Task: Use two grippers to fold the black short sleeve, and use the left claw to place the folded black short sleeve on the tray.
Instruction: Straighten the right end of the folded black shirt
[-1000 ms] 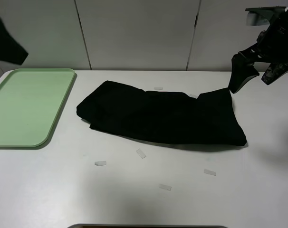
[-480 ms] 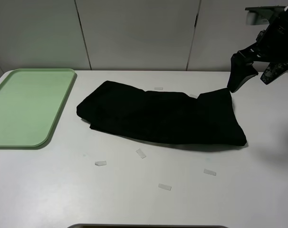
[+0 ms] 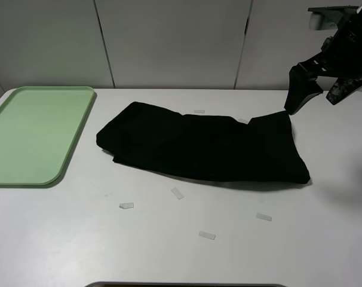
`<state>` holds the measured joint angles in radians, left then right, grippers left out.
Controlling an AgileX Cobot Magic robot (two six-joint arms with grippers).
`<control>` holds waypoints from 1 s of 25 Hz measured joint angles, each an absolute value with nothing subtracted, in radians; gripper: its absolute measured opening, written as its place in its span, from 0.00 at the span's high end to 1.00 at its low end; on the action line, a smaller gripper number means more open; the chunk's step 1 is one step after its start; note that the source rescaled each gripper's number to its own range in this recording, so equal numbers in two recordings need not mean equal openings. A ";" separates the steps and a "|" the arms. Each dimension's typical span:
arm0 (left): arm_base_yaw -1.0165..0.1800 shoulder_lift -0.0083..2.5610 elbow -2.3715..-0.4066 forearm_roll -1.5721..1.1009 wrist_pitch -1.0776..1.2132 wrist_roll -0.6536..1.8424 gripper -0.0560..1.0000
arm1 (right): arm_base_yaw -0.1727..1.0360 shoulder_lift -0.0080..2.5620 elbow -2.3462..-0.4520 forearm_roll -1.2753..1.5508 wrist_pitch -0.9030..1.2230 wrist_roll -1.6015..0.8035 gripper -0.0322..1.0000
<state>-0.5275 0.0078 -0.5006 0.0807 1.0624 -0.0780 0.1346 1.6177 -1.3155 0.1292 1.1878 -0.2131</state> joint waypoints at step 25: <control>-0.190 0.002 -0.501 0.079 1.060 -0.079 0.02 | 0.135 1.689 -1.316 0.081 1.010 -0.131 0.00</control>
<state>-0.1896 0.0018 -0.5006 0.0787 1.0602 -0.0792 0.1346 1.6892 -1.3163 0.0813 1.0101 -0.1308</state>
